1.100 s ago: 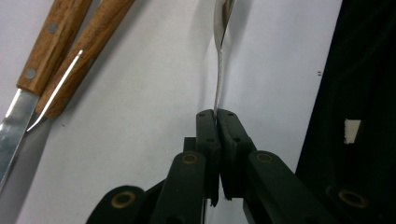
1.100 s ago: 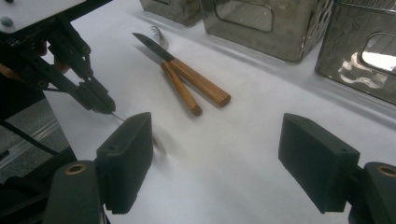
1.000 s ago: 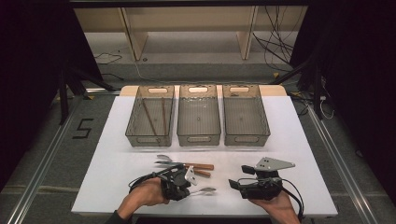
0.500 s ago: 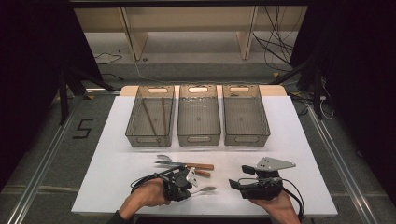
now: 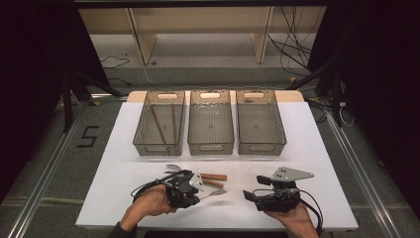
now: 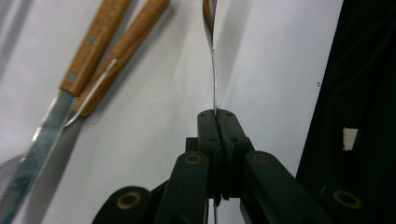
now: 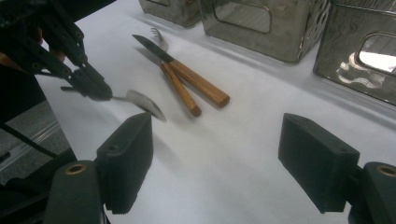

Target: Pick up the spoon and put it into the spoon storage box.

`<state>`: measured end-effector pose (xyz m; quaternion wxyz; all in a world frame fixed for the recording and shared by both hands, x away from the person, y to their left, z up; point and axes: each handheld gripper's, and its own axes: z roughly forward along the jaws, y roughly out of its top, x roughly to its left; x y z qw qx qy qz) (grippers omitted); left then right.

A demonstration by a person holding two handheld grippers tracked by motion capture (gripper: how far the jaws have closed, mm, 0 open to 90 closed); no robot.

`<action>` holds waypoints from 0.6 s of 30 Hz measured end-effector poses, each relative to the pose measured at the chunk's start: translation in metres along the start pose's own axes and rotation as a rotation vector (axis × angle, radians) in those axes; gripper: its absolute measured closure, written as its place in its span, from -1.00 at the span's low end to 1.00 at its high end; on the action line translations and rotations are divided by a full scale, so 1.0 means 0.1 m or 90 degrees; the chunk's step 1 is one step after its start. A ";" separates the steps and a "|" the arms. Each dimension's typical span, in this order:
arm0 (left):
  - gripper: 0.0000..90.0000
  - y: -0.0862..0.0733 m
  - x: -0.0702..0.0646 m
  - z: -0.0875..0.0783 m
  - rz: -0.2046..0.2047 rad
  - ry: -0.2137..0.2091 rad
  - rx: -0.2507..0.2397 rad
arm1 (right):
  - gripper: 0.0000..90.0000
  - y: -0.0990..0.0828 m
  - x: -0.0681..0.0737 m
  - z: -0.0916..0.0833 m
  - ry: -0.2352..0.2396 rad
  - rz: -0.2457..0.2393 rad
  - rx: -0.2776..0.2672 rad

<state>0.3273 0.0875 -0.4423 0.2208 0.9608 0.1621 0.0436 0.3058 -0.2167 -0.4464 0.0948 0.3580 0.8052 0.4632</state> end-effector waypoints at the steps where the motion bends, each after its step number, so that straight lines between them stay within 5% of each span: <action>1: 0.99 -0.01 0.02 -0.03 -0.005 0.002 -0.007 | -0.40 0.00 0.00 0.00 0.000 0.001 0.000; 18: 0.98 -0.04 0.22 -0.29 -0.076 0.035 -0.093 | -0.40 0.00 0.01 0.01 -0.001 0.002 -0.001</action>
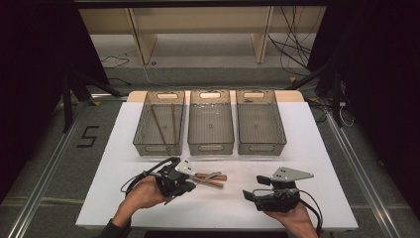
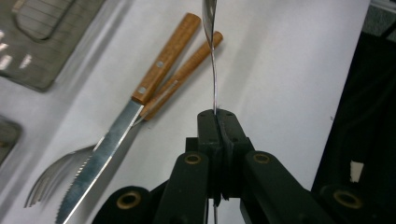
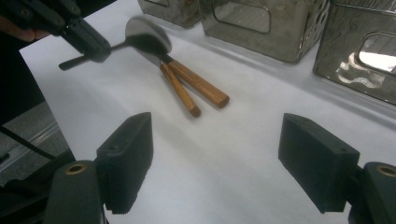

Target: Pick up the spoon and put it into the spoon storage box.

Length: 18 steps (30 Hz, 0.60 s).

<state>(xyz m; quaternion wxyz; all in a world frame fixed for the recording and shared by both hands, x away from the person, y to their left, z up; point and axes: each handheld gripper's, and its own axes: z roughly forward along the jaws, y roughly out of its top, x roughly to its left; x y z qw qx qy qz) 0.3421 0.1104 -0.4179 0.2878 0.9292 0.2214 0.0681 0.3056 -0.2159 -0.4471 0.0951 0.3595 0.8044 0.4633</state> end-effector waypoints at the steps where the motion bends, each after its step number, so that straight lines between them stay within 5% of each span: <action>1: 0.98 0.01 0.02 -0.01 -0.007 0.001 -0.008 | -0.40 0.00 0.00 0.00 0.001 0.000 -0.001; 18: 0.98 0.15 0.28 -0.08 -0.063 0.034 -0.058 | -0.40 -0.01 -0.01 -0.01 0.000 0.003 -0.003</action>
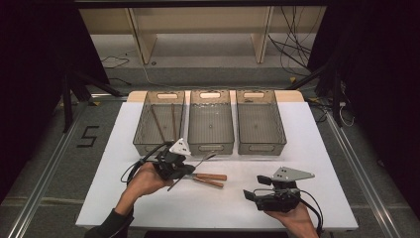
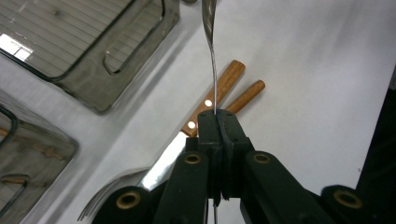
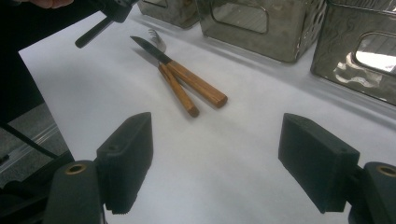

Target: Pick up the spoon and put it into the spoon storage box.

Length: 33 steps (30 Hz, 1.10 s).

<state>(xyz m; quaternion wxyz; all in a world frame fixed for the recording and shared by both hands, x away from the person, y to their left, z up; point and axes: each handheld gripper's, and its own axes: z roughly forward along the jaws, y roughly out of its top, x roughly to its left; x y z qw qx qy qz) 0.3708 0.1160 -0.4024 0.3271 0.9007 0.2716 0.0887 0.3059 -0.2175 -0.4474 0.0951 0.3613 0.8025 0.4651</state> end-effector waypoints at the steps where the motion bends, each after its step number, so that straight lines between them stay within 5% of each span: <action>1: 0.98 0.02 0.02 -0.01 -0.002 0.005 -0.002 | -0.40 0.00 0.00 0.00 0.000 0.000 0.000; 13: 0.98 0.37 0.37 -0.08 -0.065 0.033 -0.053 | -0.40 -0.01 0.00 0.01 0.001 0.003 0.002; 26: 0.98 0.80 0.76 0.10 -0.129 0.061 -0.065 | -0.40 -0.01 0.00 0.00 0.004 0.001 -0.002; 33: 0.98 0.96 0.89 0.20 -0.141 0.073 -0.065 | -0.40 -0.02 -0.01 0.00 0.005 0.001 -0.004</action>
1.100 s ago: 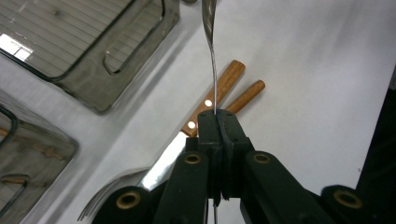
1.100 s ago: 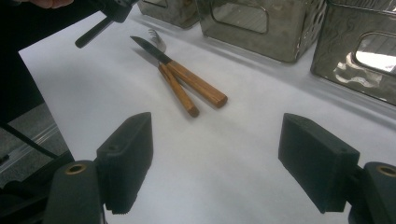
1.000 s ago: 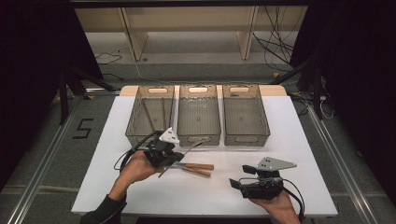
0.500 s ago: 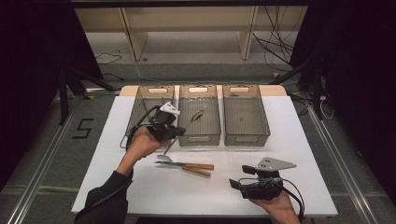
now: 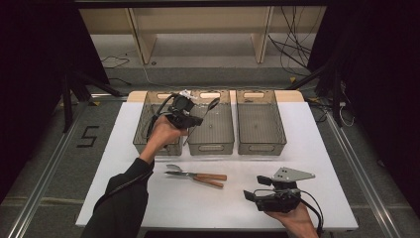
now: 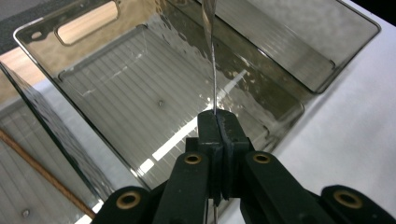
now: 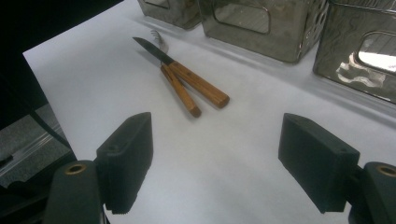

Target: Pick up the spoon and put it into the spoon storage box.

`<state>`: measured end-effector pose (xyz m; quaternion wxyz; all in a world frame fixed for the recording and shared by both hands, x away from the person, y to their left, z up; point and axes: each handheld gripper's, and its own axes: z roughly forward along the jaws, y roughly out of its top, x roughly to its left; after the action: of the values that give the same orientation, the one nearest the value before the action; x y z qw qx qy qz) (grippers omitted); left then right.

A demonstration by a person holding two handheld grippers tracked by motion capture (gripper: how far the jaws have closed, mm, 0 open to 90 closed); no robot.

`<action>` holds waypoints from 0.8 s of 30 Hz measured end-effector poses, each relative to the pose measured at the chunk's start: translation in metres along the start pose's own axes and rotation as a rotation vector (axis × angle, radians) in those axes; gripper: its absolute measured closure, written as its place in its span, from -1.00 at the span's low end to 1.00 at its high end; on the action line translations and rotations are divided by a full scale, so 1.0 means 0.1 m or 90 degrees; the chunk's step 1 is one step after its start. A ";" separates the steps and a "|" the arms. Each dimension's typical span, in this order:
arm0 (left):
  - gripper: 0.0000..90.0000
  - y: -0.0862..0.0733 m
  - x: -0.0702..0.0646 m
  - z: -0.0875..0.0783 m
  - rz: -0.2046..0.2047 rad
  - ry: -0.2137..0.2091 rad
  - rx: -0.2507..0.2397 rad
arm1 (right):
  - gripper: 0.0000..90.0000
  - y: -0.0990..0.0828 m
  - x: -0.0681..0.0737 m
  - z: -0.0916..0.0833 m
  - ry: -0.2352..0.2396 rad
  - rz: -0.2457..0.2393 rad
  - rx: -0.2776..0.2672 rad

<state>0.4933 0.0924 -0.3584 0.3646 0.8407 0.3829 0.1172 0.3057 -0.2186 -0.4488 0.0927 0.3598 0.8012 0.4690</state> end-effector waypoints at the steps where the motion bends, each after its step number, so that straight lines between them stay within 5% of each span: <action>1: 0.98 0.02 0.01 0.02 -0.002 0.001 -0.002 | -0.40 0.00 0.00 0.00 0.001 0.000 0.001; 12: 0.98 0.20 0.08 0.27 -0.022 0.022 0.000 | -0.40 -0.01 0.00 -0.01 0.003 0.002 0.001; 24: 0.98 0.12 0.16 0.47 -0.042 0.034 0.000 | -0.40 -0.01 0.00 0.00 0.007 0.004 0.003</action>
<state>0.5335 0.0745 -0.3846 0.3578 0.8242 0.4200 0.1276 0.3048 -0.2188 -0.4497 0.0863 0.3600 0.8015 0.4696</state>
